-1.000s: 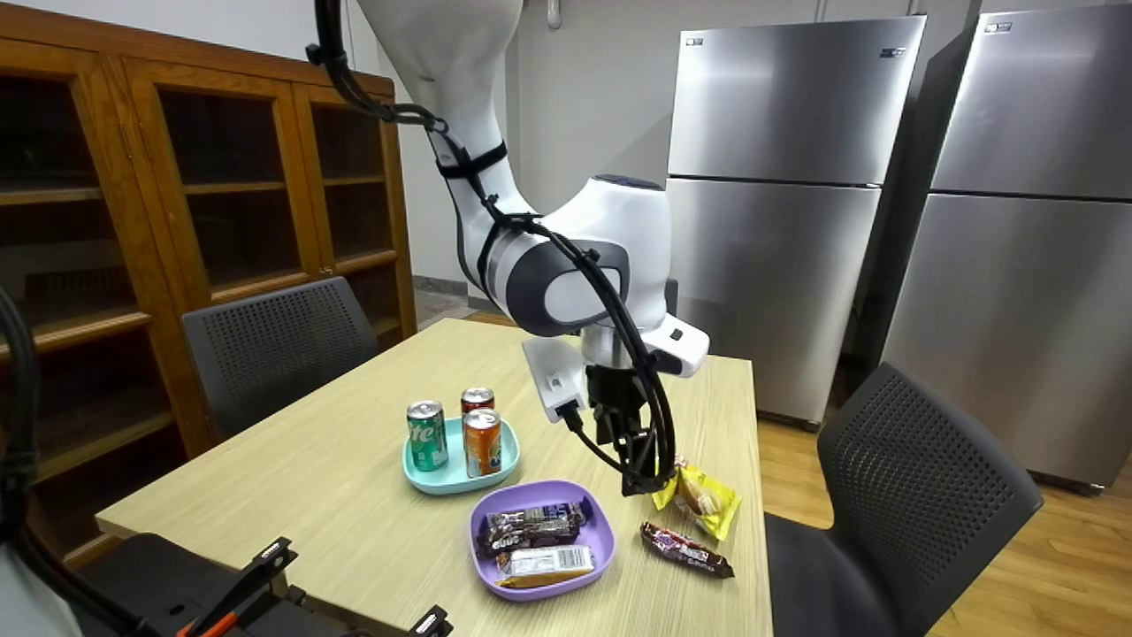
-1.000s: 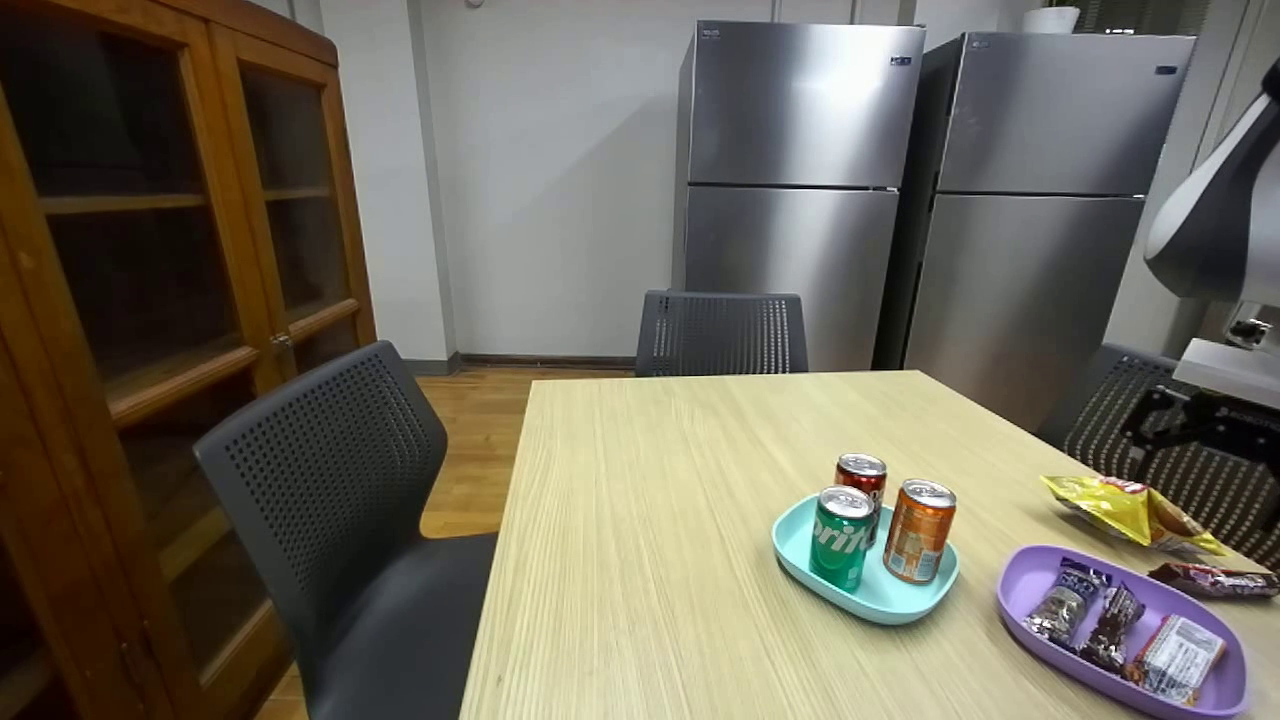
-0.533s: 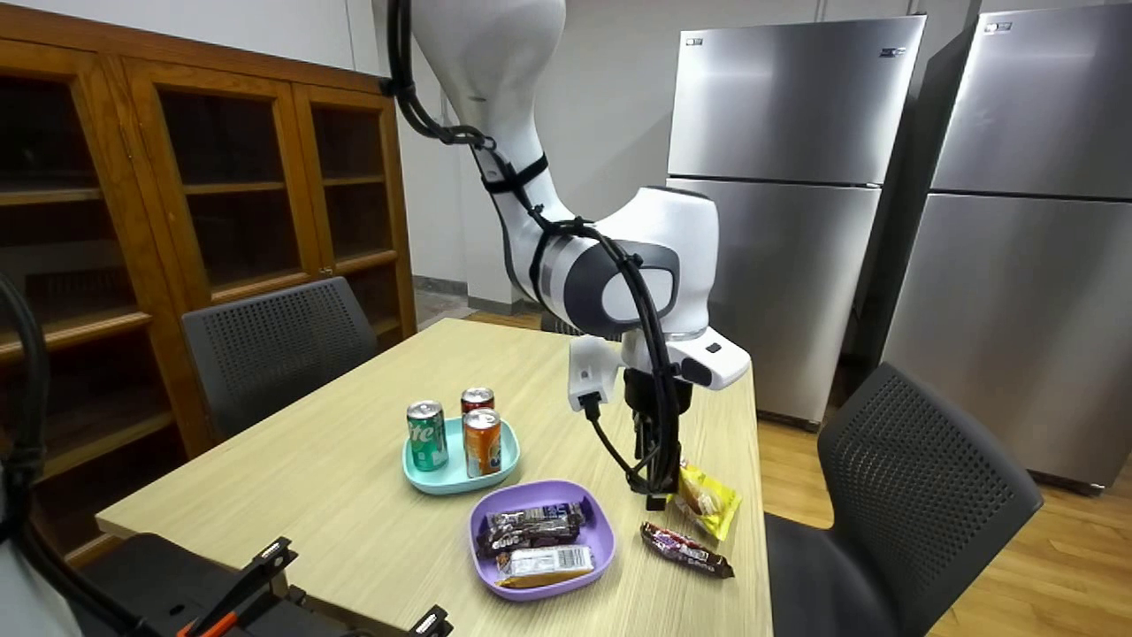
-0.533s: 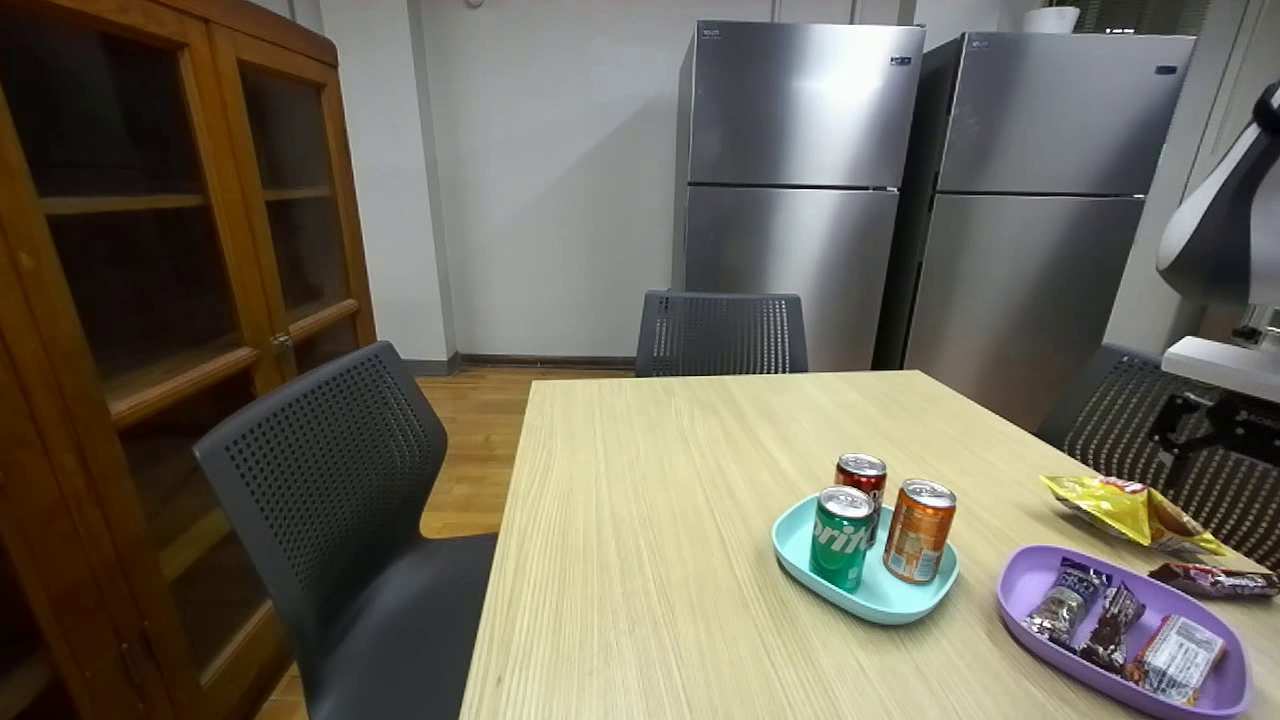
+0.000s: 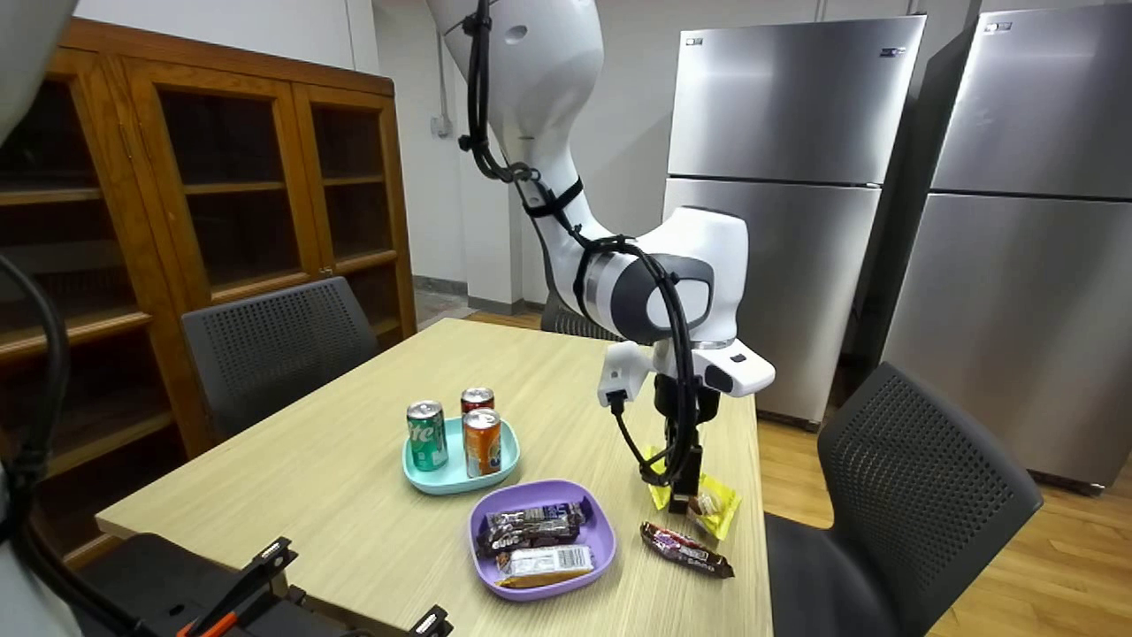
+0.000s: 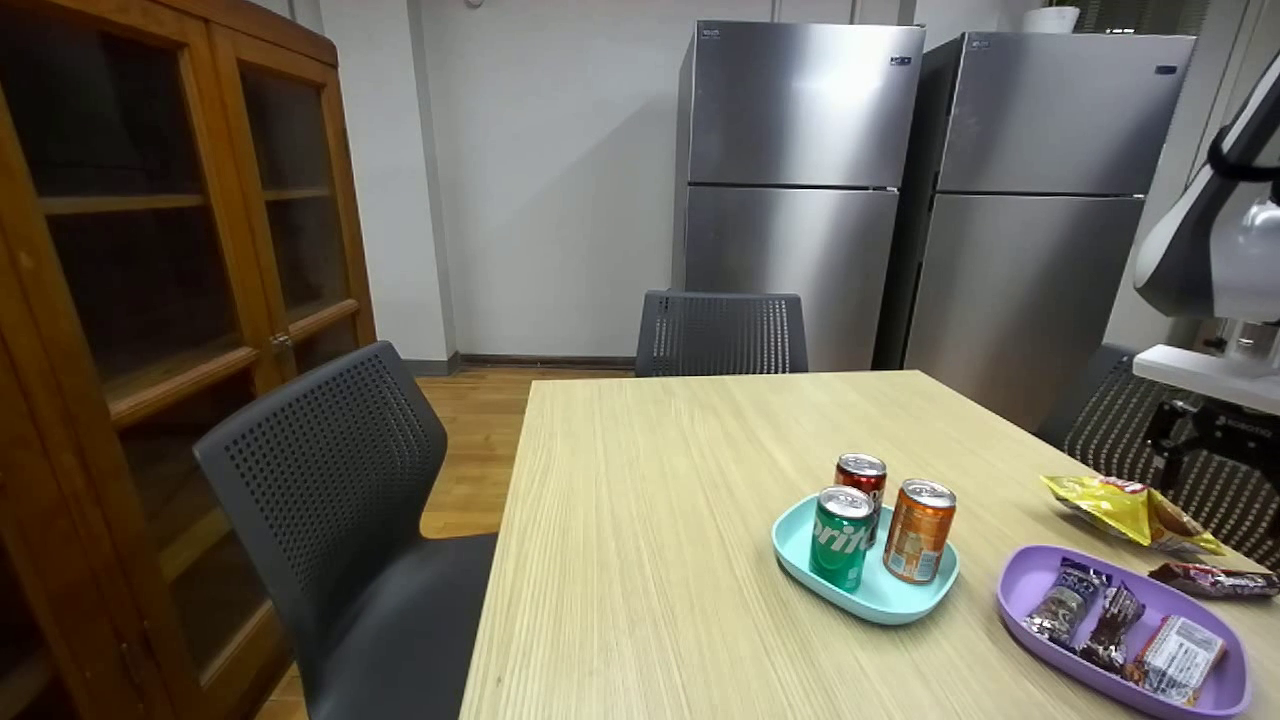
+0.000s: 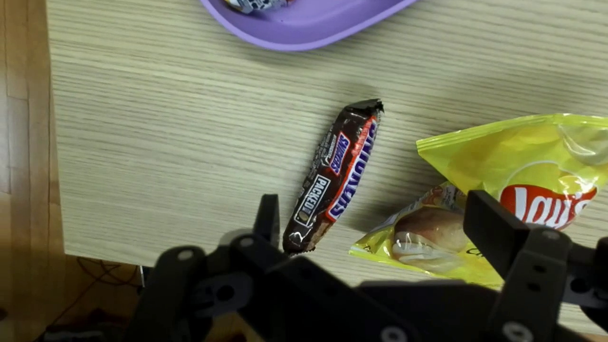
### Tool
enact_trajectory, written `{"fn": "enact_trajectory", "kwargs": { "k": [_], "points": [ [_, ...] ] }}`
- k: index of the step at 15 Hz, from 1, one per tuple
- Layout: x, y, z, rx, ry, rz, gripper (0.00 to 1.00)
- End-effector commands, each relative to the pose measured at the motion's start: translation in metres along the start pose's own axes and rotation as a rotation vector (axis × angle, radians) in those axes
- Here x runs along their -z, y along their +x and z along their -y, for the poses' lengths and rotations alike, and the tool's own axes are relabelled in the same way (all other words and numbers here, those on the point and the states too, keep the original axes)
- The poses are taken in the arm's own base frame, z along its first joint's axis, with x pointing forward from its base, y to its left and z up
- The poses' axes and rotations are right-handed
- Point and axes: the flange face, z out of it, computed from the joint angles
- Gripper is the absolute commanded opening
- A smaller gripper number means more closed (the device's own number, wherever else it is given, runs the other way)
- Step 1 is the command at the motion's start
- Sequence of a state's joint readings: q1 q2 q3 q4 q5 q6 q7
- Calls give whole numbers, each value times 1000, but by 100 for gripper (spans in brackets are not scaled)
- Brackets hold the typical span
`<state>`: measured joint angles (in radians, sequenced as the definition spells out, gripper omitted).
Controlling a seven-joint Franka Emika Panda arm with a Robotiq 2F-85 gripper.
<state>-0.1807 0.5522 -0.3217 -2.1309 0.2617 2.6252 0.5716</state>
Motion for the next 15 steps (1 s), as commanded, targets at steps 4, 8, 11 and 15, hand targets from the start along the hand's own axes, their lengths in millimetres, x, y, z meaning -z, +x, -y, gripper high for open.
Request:
{"fn": "enact_trajectory", "kwargs": {
  "k": [4,8,11,15],
  "points": [
    [-24,18,10,-91,-30,0,100],
    [-41,19,7,-119,-57,4,100],
    [-55,18,6,-136,-77,11,100],
    [-68,20,7,-154,-92,16,100]
  ]
}}
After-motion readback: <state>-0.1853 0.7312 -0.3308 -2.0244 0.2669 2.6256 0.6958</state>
